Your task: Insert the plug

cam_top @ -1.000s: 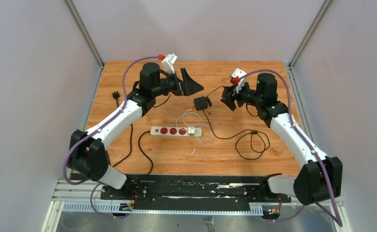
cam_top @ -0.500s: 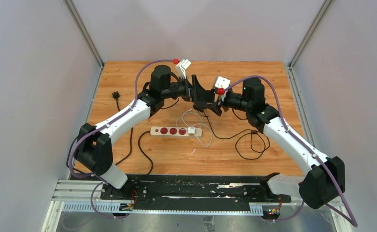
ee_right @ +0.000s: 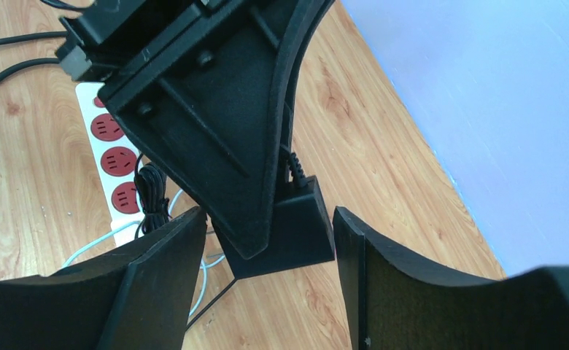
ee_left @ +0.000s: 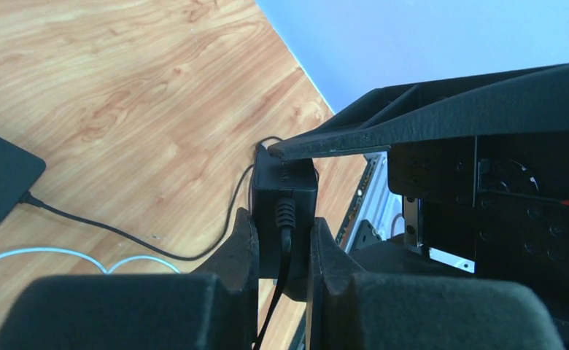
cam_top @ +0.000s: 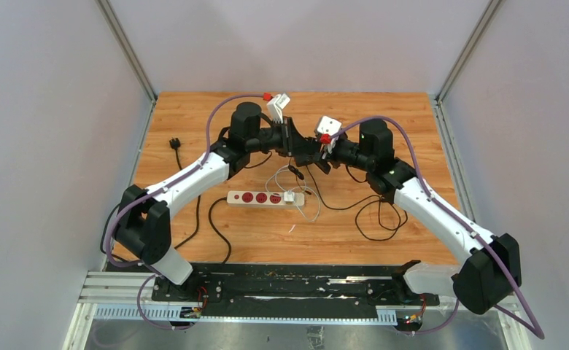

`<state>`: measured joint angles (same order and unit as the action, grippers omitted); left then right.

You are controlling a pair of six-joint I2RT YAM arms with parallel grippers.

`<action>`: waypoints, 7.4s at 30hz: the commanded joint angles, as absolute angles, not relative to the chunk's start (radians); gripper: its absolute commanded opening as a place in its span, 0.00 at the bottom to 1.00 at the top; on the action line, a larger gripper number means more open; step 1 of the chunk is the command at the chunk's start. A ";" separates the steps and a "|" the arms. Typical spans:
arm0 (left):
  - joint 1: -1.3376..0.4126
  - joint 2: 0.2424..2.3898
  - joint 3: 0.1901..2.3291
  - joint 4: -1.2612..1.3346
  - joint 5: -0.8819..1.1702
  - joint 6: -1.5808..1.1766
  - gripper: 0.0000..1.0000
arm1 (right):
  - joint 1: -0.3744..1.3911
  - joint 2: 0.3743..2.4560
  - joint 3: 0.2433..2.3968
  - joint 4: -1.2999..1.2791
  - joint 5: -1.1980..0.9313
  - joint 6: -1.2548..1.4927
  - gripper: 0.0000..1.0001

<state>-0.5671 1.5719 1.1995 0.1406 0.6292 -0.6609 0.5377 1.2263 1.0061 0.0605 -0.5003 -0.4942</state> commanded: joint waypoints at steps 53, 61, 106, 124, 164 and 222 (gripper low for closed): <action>-0.538 1.362 1.001 0.152 1.273 0.101 0.00 | 0.594 1.190 1.170 -0.371 -0.946 -0.174 0.50; -0.538 1.358 1.002 0.152 1.273 0.095 0.00 | 0.596 1.197 1.172 -0.343 -0.929 -0.181 0.50; -0.511 1.342 1.021 0.151 1.094 0.004 1.00 | 0.622 1.145 1.136 -0.384 -0.650 -0.199 0.00; -0.459 1.013 0.998 -0.265 -0.051 -0.300 1.00 | 0.363 1.143 1.415 -0.470 0.223 -0.028 0.00; -0.270 1.153 0.689 -0.414 0.034 -0.564 1.00 | 0.649 1.784 1.438 -0.189 -0.747 -0.181 0.00; -0.149 1.329 0.595 -0.107 0.244 -0.623 0.56 | 0.768 1.848 1.324 -0.348 -0.535 -0.536 0.00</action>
